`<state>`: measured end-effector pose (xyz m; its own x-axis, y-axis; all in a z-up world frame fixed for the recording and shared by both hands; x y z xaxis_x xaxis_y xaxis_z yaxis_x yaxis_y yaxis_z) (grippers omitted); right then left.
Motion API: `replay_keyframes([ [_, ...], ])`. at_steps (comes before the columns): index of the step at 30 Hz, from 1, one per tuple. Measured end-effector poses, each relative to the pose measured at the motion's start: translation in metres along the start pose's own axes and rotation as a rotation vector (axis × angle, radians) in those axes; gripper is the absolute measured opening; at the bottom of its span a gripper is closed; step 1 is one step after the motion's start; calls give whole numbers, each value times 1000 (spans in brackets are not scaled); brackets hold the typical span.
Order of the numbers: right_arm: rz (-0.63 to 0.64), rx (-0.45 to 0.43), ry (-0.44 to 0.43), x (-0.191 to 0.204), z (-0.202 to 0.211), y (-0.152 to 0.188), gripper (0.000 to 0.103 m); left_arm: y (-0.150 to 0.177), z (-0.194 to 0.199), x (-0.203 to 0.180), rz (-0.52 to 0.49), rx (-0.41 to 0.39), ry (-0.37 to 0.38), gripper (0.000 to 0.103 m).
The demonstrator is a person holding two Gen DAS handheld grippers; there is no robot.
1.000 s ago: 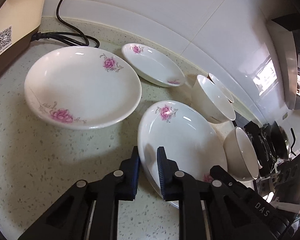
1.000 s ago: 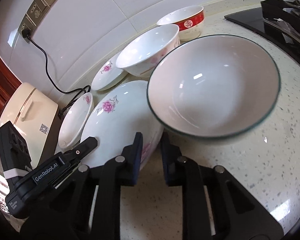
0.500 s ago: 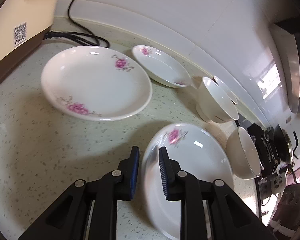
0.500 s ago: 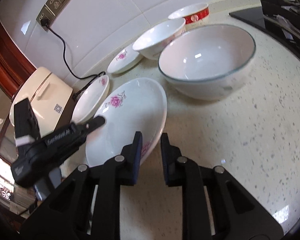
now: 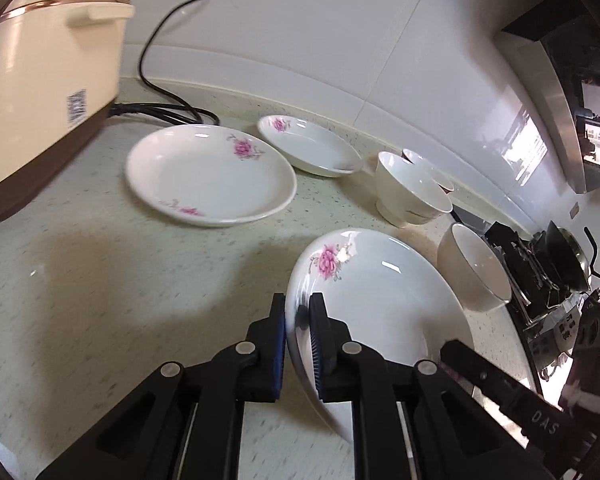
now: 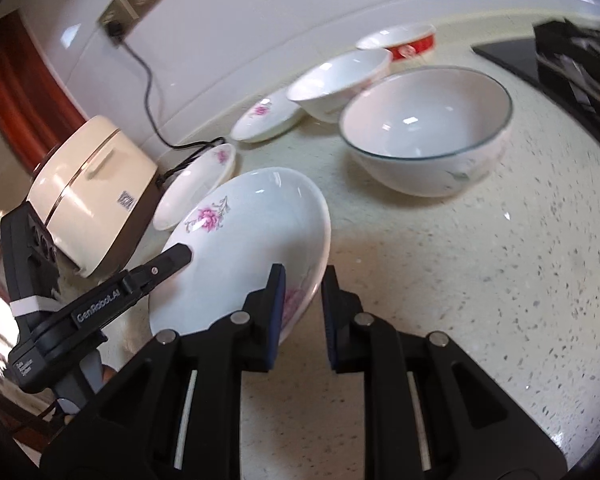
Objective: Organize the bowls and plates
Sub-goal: 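Lift the rose plate with both grippers and carry it toward the rice cooker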
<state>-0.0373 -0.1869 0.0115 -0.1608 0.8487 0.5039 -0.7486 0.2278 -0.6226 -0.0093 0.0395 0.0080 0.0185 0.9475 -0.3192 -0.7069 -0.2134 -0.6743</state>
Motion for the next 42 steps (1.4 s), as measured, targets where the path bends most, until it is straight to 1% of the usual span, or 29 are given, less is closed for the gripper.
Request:
replay_keyframes([
  [6,56,12,-28,15,-2,7,21,10,21,8,10,-36,-26,12],
  [14,104,30,-73,29,0,19,21,15,47,31,5,-85,-71,12],
  [22,142,55,-112,43,-5,26,21,19,62,44,10,-111,-96,12],
  [25,153,62,-123,48,-7,27,21,21,66,47,5,-111,-123,12],
  [29,169,76,-142,56,-12,29,21,26,76,54,0,-123,-140,13],
  [31,179,82,-159,61,-15,31,21,29,81,59,-6,-132,-154,14],
  [37,211,111,-198,83,-27,39,21,32,96,85,34,-136,-178,14],
  [42,238,137,-228,103,-38,46,21,33,109,108,59,-159,-208,14],
])
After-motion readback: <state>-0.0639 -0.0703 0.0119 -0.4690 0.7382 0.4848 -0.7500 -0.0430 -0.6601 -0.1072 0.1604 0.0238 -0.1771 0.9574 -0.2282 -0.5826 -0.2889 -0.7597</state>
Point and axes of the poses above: each gripper's, at about its wrist camera, not at the fingertips, and z roughly against the way its jaws point, x to its left, y to its underside, the point moved 1 cm from there along -z, roughly the way its jaws point, and after that the axes turned 4 degrees about -y, right-handed, at the moved point
